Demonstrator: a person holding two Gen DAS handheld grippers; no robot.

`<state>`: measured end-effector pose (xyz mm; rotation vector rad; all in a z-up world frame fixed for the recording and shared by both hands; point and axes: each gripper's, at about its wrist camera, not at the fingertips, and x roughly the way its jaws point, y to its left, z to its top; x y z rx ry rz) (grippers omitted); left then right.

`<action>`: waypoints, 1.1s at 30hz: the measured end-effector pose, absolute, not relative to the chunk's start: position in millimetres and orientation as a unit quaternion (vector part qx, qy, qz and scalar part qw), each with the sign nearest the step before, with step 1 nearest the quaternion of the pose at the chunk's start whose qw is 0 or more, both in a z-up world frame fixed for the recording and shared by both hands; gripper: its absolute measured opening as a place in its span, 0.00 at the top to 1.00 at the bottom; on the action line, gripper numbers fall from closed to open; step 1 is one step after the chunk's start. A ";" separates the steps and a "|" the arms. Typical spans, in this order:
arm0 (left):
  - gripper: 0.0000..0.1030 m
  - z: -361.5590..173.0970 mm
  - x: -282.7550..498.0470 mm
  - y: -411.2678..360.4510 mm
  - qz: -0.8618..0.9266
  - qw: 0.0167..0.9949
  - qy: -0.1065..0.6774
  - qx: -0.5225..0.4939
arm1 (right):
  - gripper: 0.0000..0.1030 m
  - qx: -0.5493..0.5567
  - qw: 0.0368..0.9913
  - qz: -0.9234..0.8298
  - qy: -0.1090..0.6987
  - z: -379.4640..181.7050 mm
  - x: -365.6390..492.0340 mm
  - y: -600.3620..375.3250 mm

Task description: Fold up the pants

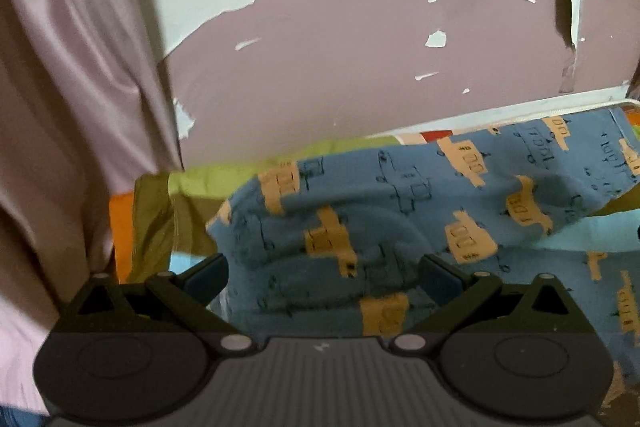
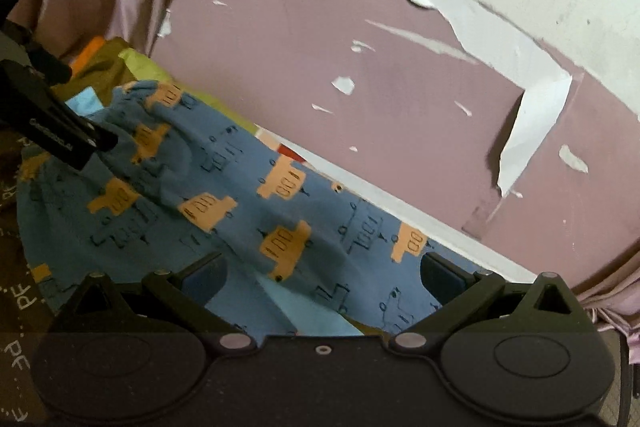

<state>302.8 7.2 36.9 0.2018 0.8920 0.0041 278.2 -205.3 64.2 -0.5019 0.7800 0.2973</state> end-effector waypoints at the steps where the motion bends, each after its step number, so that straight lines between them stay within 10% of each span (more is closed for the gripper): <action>1: 0.00 34.0 305.6 7.8 0.002 0.898 0.428 0.104 | 0.00 -0.242 0.883 0.143 0.377 59.6 281.4 -205.1; 23: 0.00 -2.8 403.8 37.9 -0.012 0.914 0.370 0.164 | 0.01 -0.206 0.898 0.196 0.336 -25.6 413.9 -211.4; 33: 0.05 -23.5 436.0 45.0 -0.097 0.897 0.366 0.226 | 0.29 -0.150 0.888 0.246 0.359 -49.9 465.7 -227.2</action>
